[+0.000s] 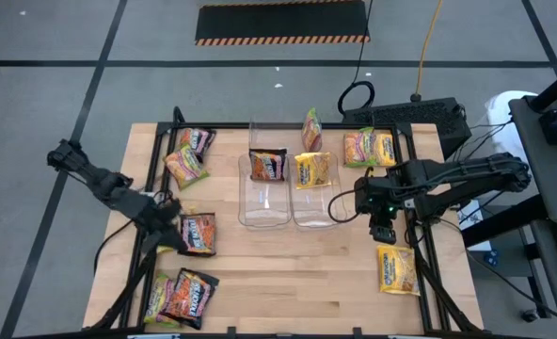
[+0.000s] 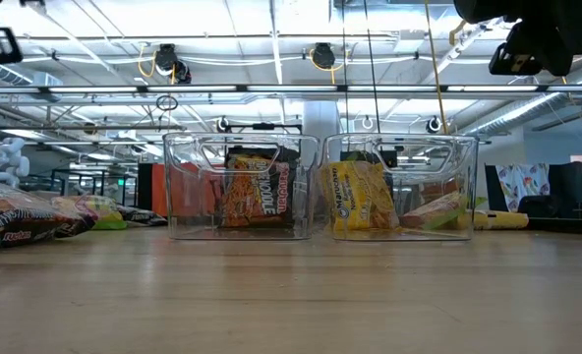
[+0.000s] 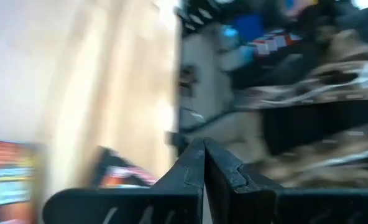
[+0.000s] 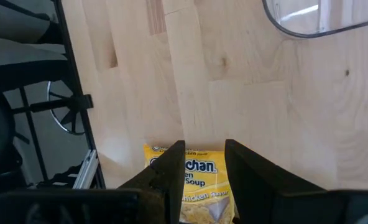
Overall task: Sort Maruchan noodles
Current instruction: Put the black noodle pack into the left transparent bin
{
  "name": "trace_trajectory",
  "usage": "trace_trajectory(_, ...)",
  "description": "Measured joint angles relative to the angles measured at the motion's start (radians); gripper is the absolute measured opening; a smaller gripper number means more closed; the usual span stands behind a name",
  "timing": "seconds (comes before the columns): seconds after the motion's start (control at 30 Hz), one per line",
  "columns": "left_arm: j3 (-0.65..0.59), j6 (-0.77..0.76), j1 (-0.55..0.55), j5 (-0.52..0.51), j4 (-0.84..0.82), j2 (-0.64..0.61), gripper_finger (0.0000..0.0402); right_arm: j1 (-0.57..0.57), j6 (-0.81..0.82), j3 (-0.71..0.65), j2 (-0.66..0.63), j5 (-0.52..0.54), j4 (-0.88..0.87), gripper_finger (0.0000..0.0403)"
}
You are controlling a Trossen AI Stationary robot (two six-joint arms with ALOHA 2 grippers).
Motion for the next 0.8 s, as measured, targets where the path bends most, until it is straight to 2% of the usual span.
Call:
trace_trajectory(0.13,0.168,0.092,0.000,-0.165,-0.250,-0.009,0.0001,0.000,0.002,0.000,0.000,0.000,0.003,0.0109)
trace_trajectory(0.27,0.268,0.148,0.000,-0.242,-0.341,-0.042,0.0002,0.000,0.004,0.000,0.000,-0.001,0.018,0.0109)
trace_trajectory(0.37,0.306,0.091,0.000,-0.216,-0.445,-0.056,0.0004,0.000,0.004,0.000,0.000,-0.003,0.028,0.0109)
trace_trajectory(0.47,0.333,0.003,0.000,-0.119,-0.511,-0.051,0.0004,0.000,0.014,0.000,0.000,-0.003,0.042,0.0109)
trace_trajectory(0.6,0.334,-0.041,0.000,-0.008,-0.531,-0.037,0.0005,0.000,0.035,0.000,0.000,-0.004,0.046,0.0109)
trace_trajectory(0.8,0.334,-0.075,0.000,-0.044,-0.594,0.009,0.0006,0.000,0.035,0.000,0.000,-0.004,0.046,0.0109)
